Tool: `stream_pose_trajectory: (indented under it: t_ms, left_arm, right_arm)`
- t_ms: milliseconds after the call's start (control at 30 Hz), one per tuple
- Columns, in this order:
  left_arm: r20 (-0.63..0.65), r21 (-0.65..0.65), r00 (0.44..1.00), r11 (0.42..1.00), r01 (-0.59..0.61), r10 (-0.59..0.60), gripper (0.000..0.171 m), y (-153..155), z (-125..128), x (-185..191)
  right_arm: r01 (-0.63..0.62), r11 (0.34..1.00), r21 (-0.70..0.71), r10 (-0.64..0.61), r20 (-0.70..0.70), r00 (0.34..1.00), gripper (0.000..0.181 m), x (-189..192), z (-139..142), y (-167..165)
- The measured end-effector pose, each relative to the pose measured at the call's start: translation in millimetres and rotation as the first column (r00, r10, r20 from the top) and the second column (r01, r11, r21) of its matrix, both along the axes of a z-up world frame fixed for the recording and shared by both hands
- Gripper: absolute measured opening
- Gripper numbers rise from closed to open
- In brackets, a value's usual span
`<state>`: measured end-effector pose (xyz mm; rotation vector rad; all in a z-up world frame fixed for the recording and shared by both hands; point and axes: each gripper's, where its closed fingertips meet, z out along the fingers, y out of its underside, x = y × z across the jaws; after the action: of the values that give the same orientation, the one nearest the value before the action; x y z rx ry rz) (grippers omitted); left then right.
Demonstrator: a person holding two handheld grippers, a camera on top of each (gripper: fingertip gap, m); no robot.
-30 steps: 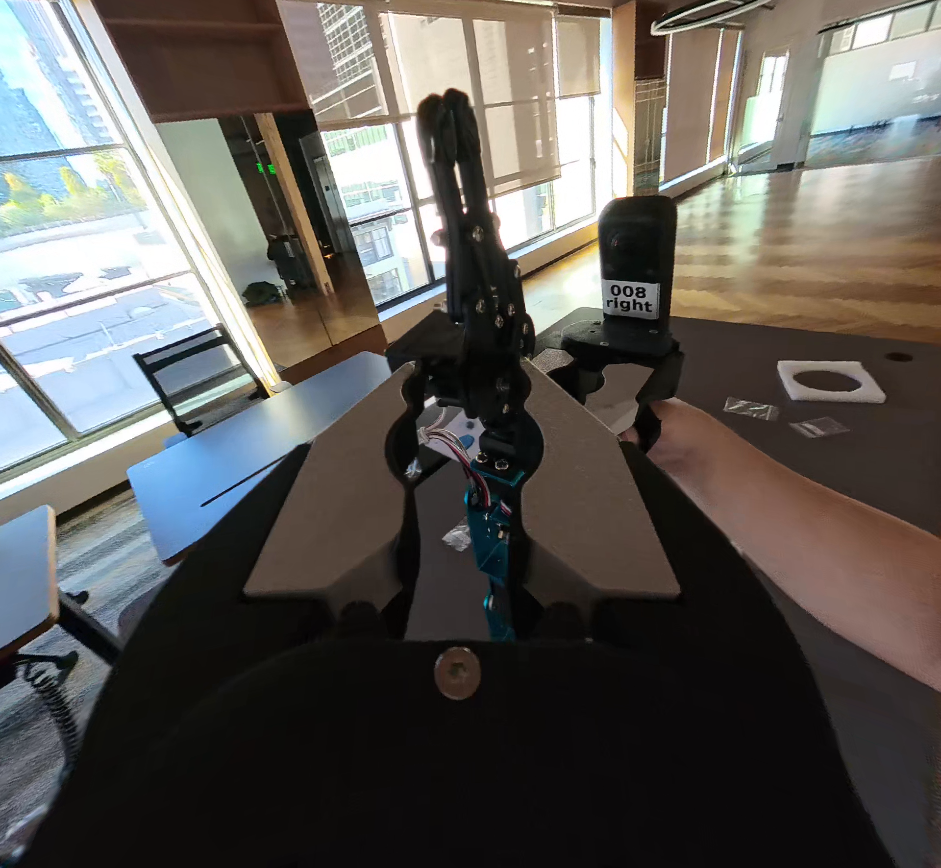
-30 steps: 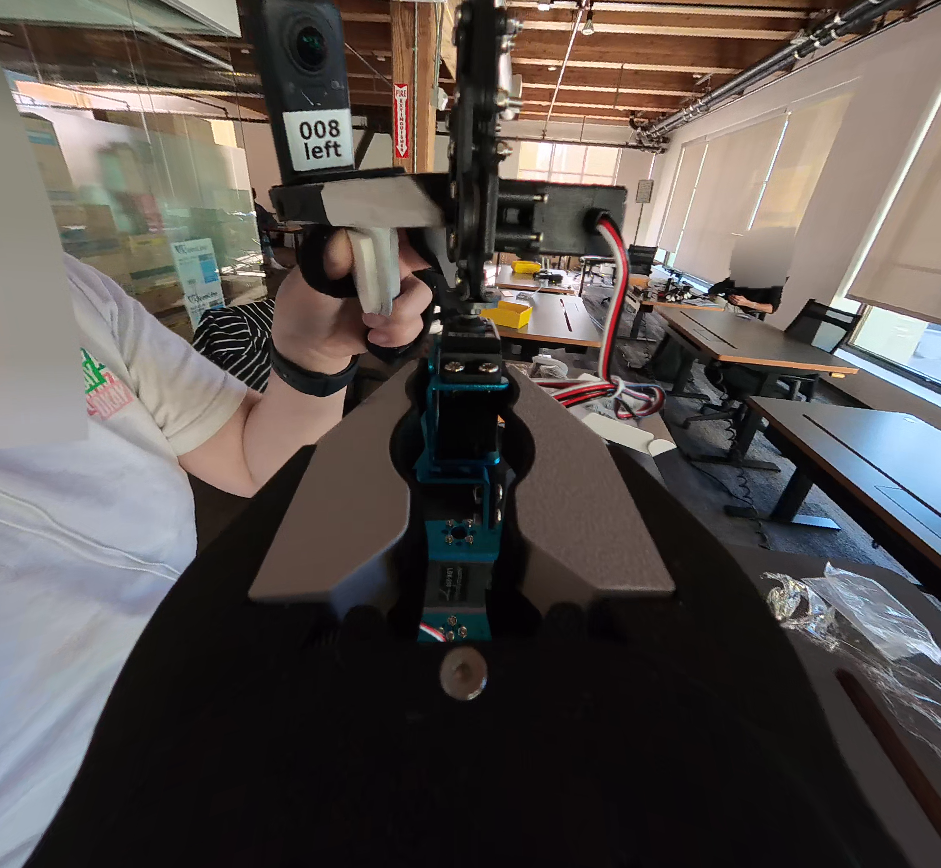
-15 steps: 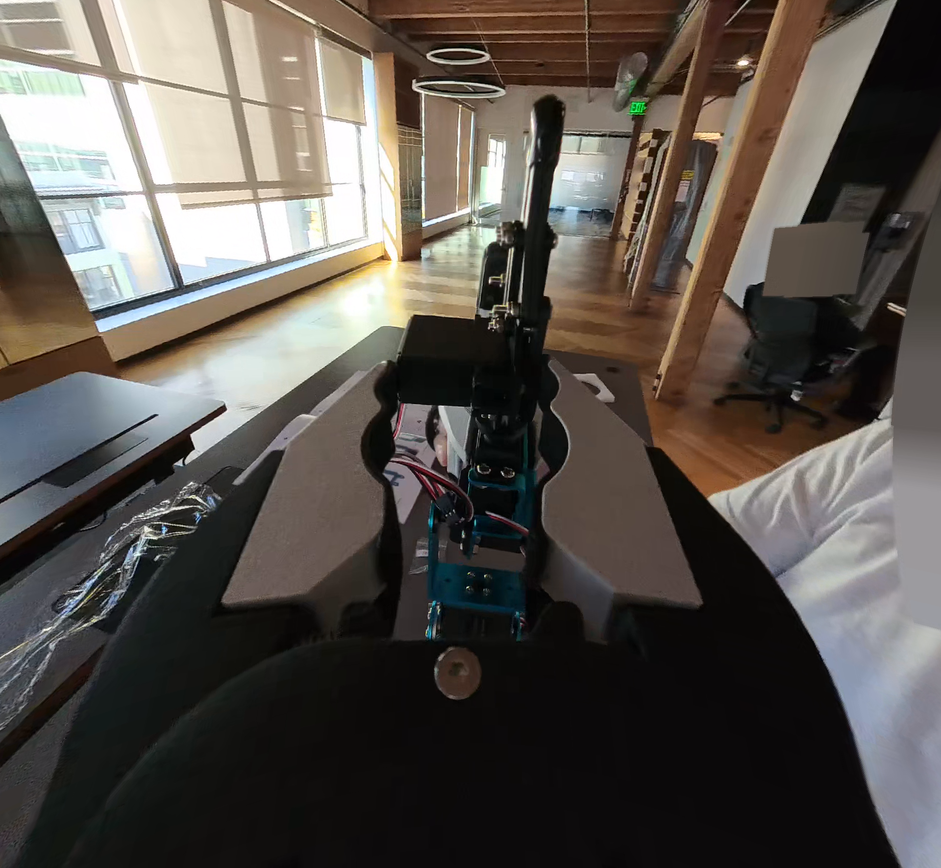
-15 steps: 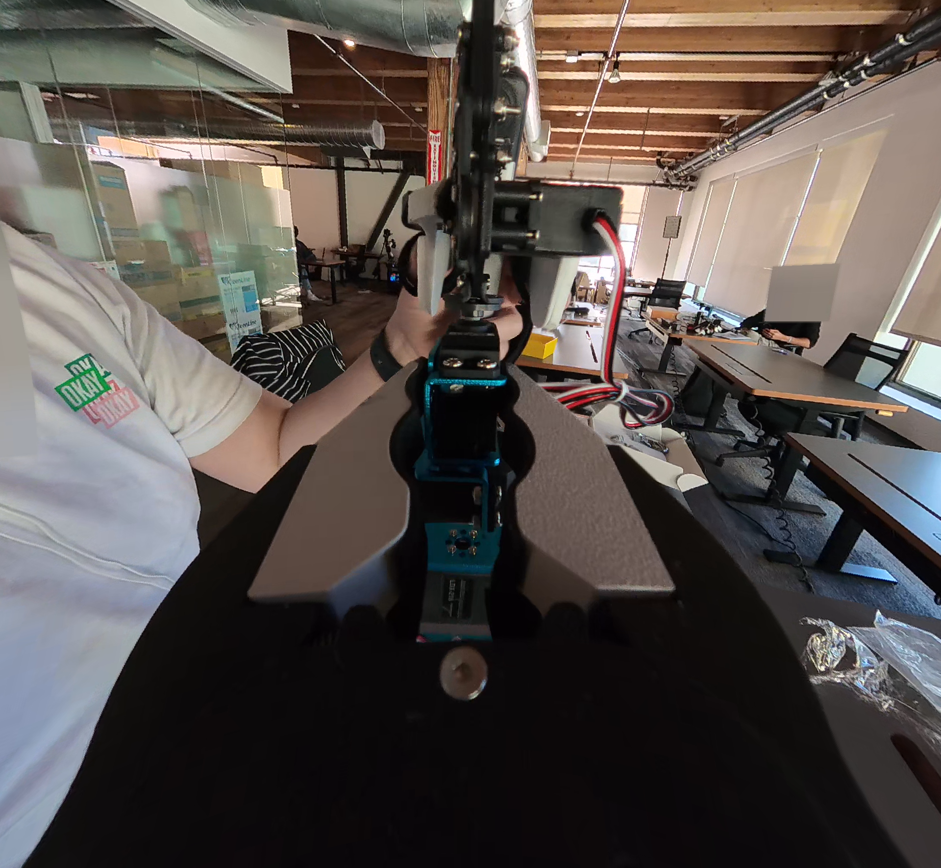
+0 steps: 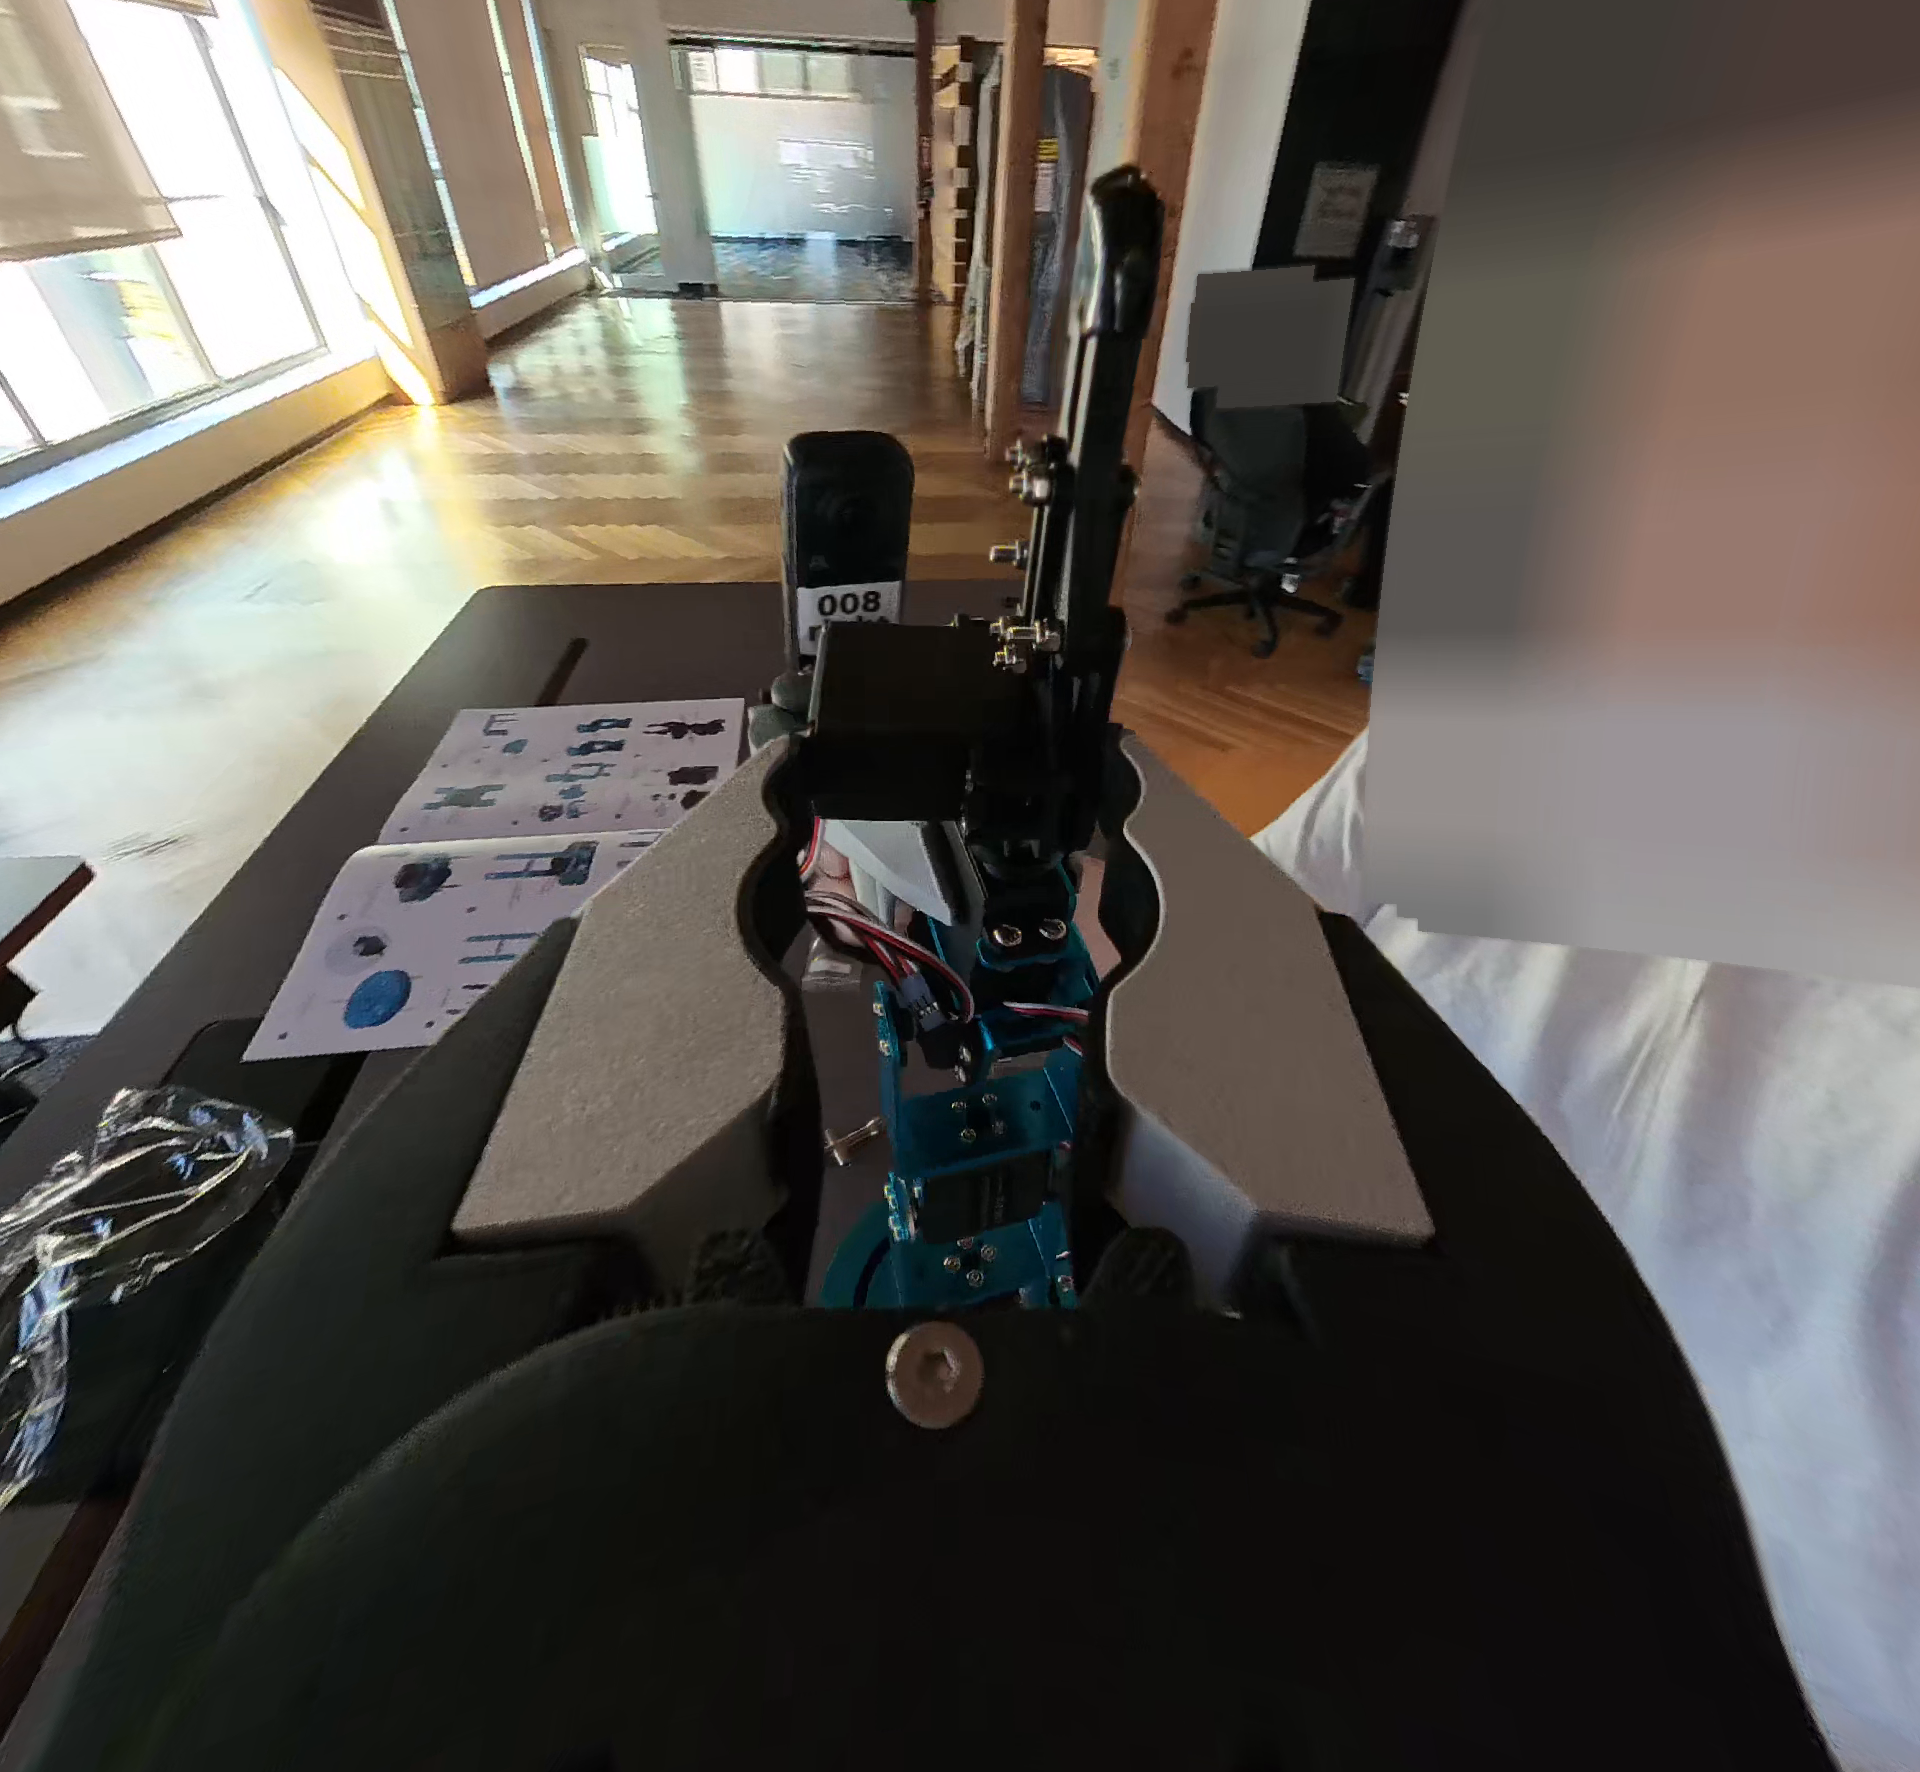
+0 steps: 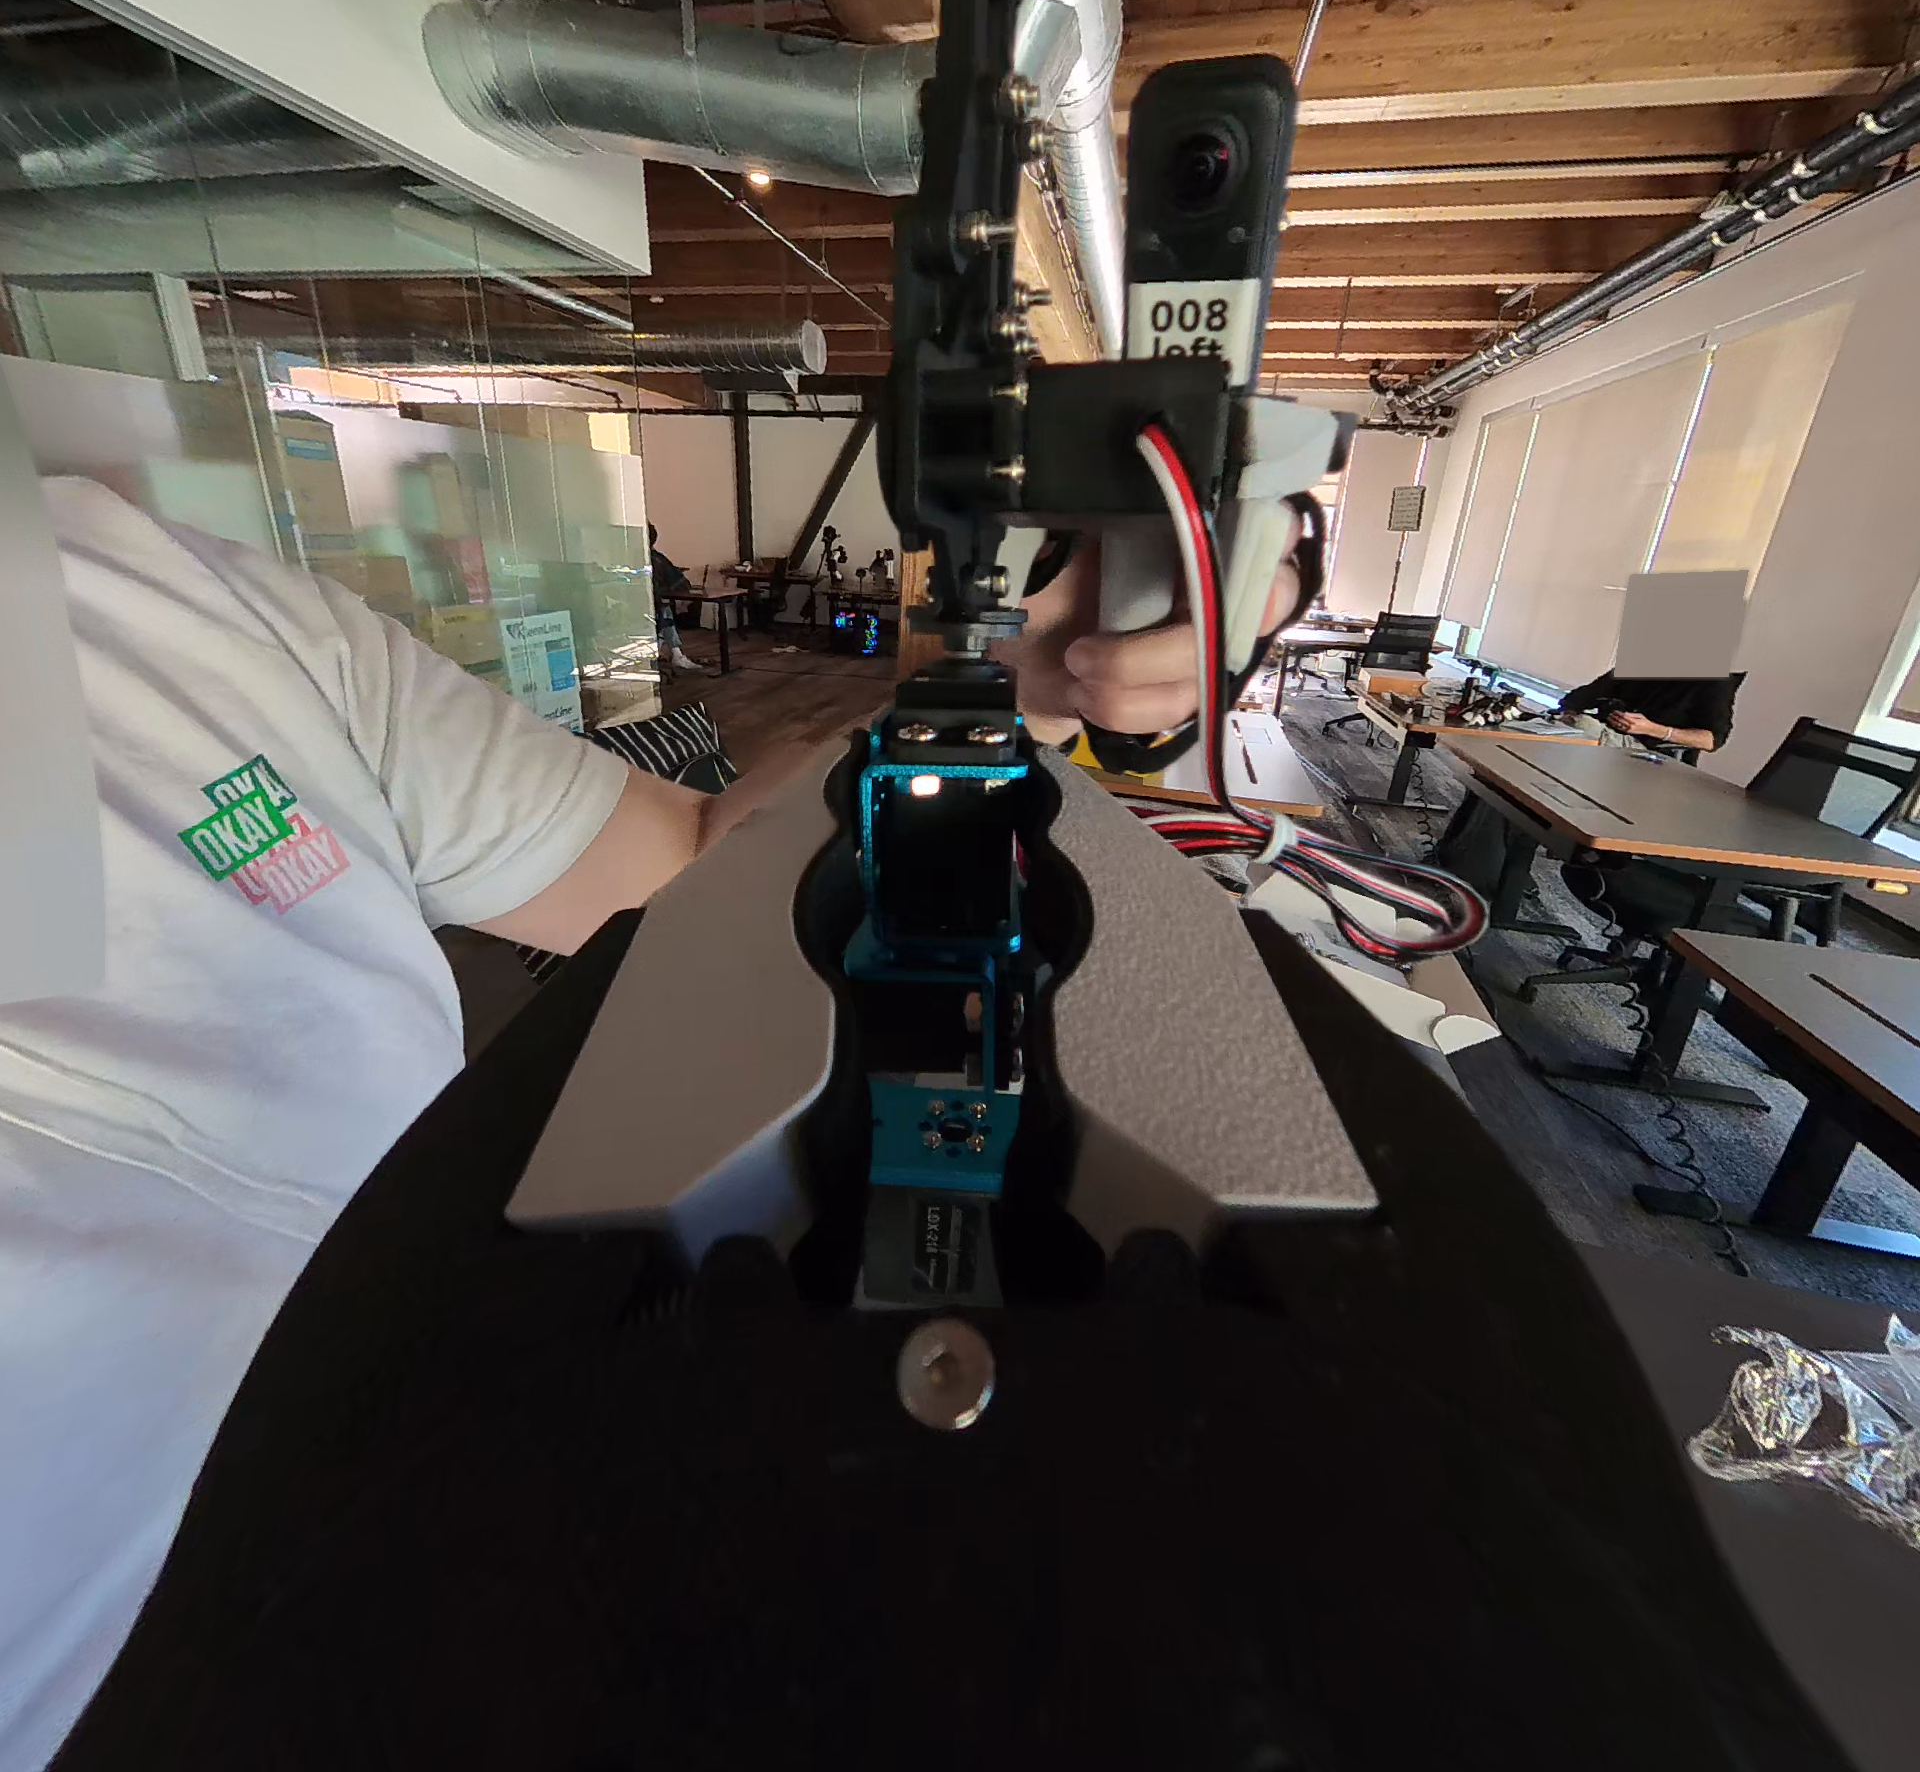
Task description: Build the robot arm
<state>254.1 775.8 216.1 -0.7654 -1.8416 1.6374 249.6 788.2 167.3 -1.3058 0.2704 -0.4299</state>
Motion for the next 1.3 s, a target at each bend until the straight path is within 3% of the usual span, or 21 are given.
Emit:
stream_pose_trajectory:
  t_ms: [133,500,800,1033,1300]
  left_arm:
    - [0.001,0.008,0.999,0.999,0.052,-0.052,0.055,-1.1,-0.2,-0.5]
    - [-0.009,-0.002,0.999,0.999,0.041,-0.041,0.055,0.3,0.2,-0.7]
    - [-0.017,-0.016,0.975,0.975,-0.22,0.22,0.053,0.3,1.0,1.0]
    - [-0.025,-0.022,0.94,0.939,-0.342,0.341,0.053,-0.4,1.2,1.4]
    - [-0.019,-0.014,0.947,0.947,-0.32,0.319,0.053,-1.5,1.0,1.7]
  right_arm:
    - [0.011,1.0,-0.003,-0.011,0.002,1.0,0.025,0.2,-0.1,-1.0]
    - [-0.045,0.999,0.017,0.045,-0.004,0.999,0.026,0.0,0.4,0.4]
    - [-0.02,0.999,0.025,0.02,-0.005,1.0,0.024,0.0,0.7,-1.1]
    - [0.001,1.0,0.017,-0.001,-0.005,1.0,0.024,0.0,0.4,-2.0]
    - [-0.033,0.998,0.049,0.033,-0.002,0.999,0.024,-0.9,1.1,-2.3]
